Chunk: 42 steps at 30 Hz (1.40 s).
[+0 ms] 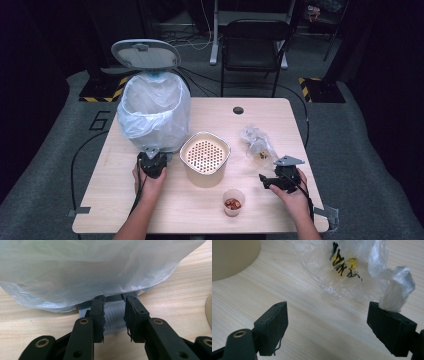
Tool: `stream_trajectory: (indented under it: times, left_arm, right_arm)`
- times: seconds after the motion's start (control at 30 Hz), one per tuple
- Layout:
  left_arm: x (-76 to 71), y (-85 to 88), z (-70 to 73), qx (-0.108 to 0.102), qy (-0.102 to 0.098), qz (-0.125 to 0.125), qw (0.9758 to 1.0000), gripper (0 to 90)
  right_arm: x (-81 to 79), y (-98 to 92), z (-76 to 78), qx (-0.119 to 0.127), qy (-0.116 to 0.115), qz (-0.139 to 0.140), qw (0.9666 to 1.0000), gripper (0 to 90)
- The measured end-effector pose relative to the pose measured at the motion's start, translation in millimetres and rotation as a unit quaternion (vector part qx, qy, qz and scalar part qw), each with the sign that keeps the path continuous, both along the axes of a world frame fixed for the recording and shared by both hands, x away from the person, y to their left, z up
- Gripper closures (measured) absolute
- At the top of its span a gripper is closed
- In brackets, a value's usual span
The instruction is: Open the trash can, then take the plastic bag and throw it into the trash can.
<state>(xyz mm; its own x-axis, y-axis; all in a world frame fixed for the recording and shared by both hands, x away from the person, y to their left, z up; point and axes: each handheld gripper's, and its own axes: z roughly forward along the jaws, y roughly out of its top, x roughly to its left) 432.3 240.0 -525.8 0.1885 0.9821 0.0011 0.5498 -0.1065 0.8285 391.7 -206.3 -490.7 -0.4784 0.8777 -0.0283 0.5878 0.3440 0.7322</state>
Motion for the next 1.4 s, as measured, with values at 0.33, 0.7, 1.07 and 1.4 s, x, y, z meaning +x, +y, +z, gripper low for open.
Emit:
stream_trajectory:
  times: [0.33, 0.7, 1.07, 1.4]
  left_arm:
    - [0.0, 0.3, 0.1, -0.001, 0.001, -0.001, 1.0, 69.2]
    - [0.0, 0.0, 0.0, 0.0, 0.0, 0.0, 1.0, 69.2]
    - [0.0, 0.1, 0.0, 0.0, 0.0, 0.0, 1.0, 69.2]
    - [-0.3, 0.5, 0.6, 0.0, 0.005, -0.002, 1.0, 69.1]
  right_arm:
    - [5.6, 3.0, 30.7, 0.006, -0.01, 0.013, 0.9998, 15.2]
    - [1.3, 9.4, 79.3, 0.007, -0.025, 0.013, 0.9996, 15.4]
    - [56.9, 19.3, 102.4, -0.007, -0.045, 0.017, 0.9988, 14.6]
    - [115.3, 21.8, 74.1, 0.006, 0.001, -0.004, 1.0, 13.4]
